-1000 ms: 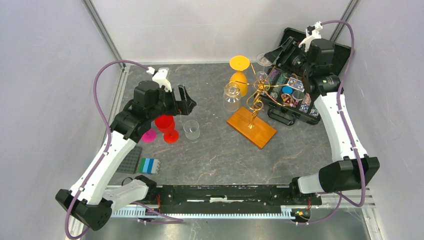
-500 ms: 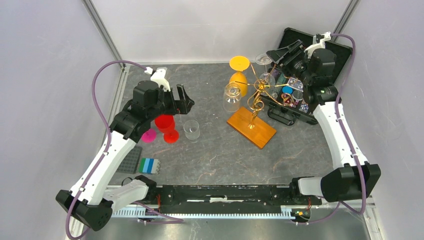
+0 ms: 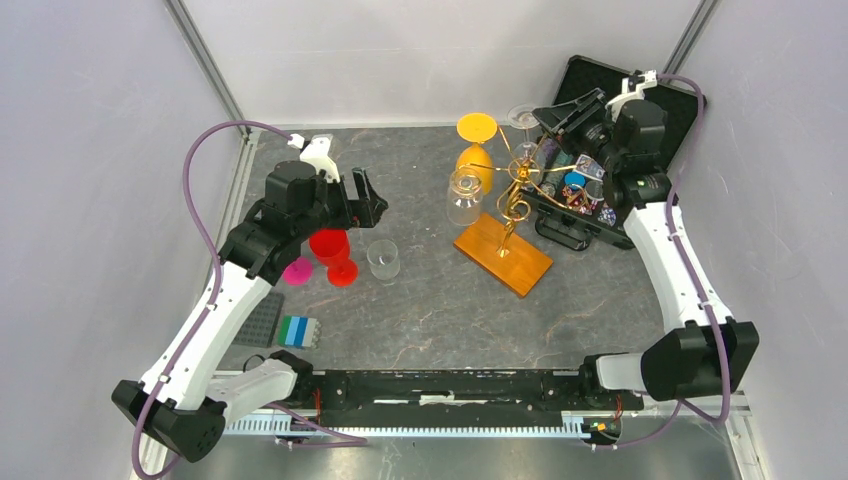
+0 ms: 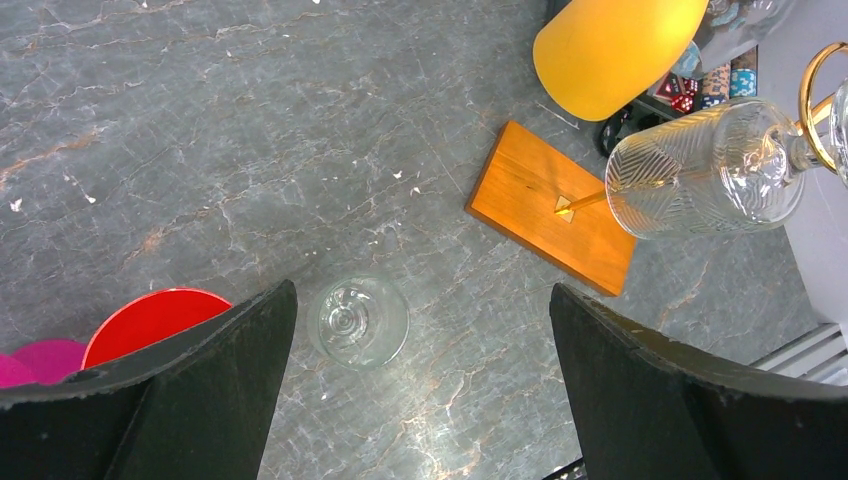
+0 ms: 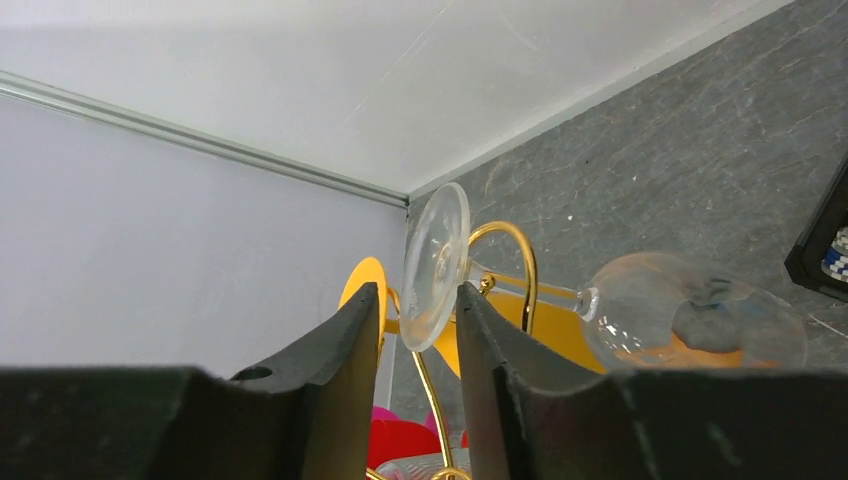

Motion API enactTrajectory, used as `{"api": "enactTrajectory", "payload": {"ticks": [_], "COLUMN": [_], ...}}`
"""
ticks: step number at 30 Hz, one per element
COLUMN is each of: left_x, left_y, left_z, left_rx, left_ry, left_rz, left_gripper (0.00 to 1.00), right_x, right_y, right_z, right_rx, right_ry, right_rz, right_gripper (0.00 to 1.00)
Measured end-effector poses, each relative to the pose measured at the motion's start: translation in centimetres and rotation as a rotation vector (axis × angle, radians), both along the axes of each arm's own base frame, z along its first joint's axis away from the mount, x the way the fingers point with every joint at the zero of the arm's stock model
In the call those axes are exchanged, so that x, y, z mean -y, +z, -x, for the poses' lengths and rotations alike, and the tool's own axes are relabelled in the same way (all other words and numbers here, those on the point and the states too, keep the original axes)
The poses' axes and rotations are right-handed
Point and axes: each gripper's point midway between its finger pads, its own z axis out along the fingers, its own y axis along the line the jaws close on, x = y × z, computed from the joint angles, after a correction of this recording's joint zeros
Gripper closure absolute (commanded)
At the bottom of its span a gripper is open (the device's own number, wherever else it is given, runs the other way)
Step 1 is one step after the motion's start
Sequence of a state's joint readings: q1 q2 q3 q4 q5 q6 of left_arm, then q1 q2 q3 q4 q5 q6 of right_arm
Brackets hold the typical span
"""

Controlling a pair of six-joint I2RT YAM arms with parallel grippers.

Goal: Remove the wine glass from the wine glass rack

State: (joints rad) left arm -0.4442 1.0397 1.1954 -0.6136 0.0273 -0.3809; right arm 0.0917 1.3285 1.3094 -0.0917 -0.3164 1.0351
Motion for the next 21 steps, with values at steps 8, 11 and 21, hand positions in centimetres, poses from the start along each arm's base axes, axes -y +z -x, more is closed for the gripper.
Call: {"api": "enactTrajectory", "payload": {"ticks": [8,11,21], "left_x": [-0.2,-0.2,-0.2], "left_y": [0.0,0.0,-0.2], "left_z": [-0.1,-0.1,-0.1], "left_rx": [0.0,0.0,-0.004], "left_ry": [0.006,0.008,0.008], "left_rz": [0.0,0.0,-0.002], "left_gripper": [0.0,0.0,0.0], "right_x": [-0.3,-0.4,0.2], "right_y": [-1.4,-1.6,-1.3], "right_z": [-1.0,-1.1,-1.6], "right_rx": [-0.037,-0.032,0.002], "right_ry": [-0.001,-0.001,-0.054], "right_rz": [-0.005,-0.022,-0.059], "right_gripper": [0.71,0.78,1.0]}}
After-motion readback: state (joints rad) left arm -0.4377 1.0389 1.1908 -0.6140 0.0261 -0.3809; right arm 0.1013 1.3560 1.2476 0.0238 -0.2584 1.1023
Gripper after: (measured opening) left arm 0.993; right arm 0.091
